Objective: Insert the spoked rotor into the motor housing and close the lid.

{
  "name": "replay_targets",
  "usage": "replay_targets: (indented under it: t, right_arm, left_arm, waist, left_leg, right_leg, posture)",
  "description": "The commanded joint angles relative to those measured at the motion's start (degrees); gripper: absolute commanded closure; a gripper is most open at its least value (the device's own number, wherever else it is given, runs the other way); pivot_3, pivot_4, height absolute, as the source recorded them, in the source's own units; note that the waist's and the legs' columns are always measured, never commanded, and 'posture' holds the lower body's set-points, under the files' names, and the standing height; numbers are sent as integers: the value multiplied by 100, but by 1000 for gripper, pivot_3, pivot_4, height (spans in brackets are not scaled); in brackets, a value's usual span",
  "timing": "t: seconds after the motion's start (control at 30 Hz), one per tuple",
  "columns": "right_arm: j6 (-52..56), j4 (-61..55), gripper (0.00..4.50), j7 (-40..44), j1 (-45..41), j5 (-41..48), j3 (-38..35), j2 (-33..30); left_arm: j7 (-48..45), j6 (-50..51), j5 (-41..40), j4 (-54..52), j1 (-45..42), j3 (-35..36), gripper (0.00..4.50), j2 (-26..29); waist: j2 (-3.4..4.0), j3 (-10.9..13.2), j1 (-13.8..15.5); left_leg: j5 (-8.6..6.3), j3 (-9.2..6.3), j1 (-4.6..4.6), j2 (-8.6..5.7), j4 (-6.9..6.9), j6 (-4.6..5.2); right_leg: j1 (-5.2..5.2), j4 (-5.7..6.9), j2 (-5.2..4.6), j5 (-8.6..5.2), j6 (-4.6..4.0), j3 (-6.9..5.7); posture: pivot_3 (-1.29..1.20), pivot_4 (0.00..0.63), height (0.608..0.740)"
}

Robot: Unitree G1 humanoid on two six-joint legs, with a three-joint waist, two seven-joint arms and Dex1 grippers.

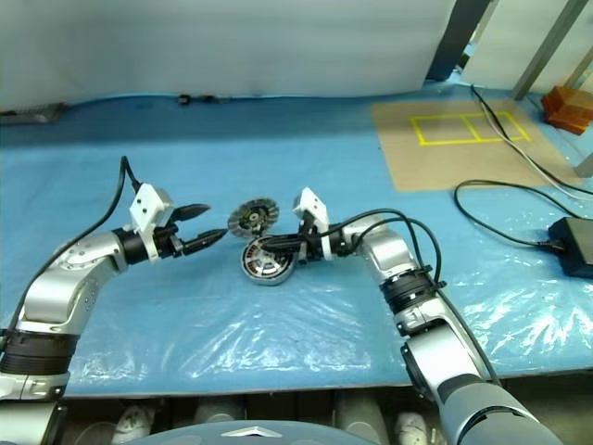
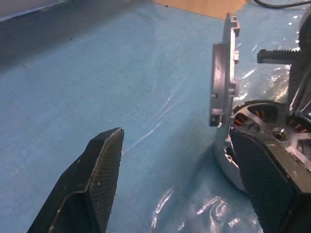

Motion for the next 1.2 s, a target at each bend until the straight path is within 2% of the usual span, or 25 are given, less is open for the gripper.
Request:
replay_targets:
  t: [0.03,0.23,0.4,0.5,0.63,0.7,0.93,1.07,1.2]
  right_arm:
    - [61,-267,4500,-91,-11,39,-38,44]
    - [-949,412,4500,-647,68,-1189,635,-54]
    - [-1390,517,4500,-474,72,-1456,803,-252]
    - [-1280,391,4500,-324,66,-1179,613,-229]
    - [81,-61,4500,-236,-179,134,-358,47]
    - [281,-191,4500,-248,-175,227,-457,12]
    - [-890,-188,4500,-238,403,-1182,671,-591]
    - [-1384,97,4500,-383,446,-1592,922,-625]
    - [-1453,144,4500,-371,384,-1523,817,-554]
  left_arm:
    - [-47,-114,-10,-8,-56,-27,855,-38]
    - [-30,-175,53,-4,-56,-121,855,-129]
    - [-8,-207,75,1,-41,-150,855,-139]
    - [17,-233,89,20,-26,-161,855,-155]
    - [33,-231,72,-17,-9,-153,855,-185]
    - [29,-228,64,-49,9,-145,855,-196]
    - [-8,-274,133,-68,73,-204,855,-176]
    - [20,-197,61,-71,20,-169,855,-238]
    - [2,-222,105,-22,-17,-193,855,-222]
  waist:
    - [0,0,4]
    - [0,1,16]
    - [-1,0,7]
    - [-1,0,15]
    - [1,2,9]
    - [2,2,17]
    - [1,2,29]
    - [-2,0,-8]
    - [-2,0,-3]
  left_leg:
    - [0,0,-6,2,-5,0]
    - [0,-1,-20,4,1,-2]
    - [-13,0,1,2,2,-21]
    - [-13,0,9,2,3,-21]
    - [-12,-1,-2,2,3,-20]
    - [-8,-1,-17,2,3,-14]
    - [-1,-1,-20,3,0,-3]
    - [-13,0,-9,2,2,-21]
    - [-13,0,8,2,2,-21]
  right_leg:
    - [-2,-5,2,6,10,-4]
    - [-15,-8,-3,-1,-1,-12]
    - [5,-1,-6,-5,-8,-7]
    - [12,0,-6,-5,-8,-6]
    - [0,-1,-5,-4,-7,-7]
    - [-8,-1,-4,-3,-6,-7]
    - [-8,-10,-5,3,6,-13]
    - [-2,-4,-5,-4,-7,-7]
    - [11,0,-5,-5,-8,-3]
  posture:
    - [0,150,740]
    - [0,150,740]
    - [0,150,740]
    - [0,150,740]
    - [0,150,740]
    - [0,150,740]
    - [0,150,740]
    - [0,150,740]
    - [0,150,740]
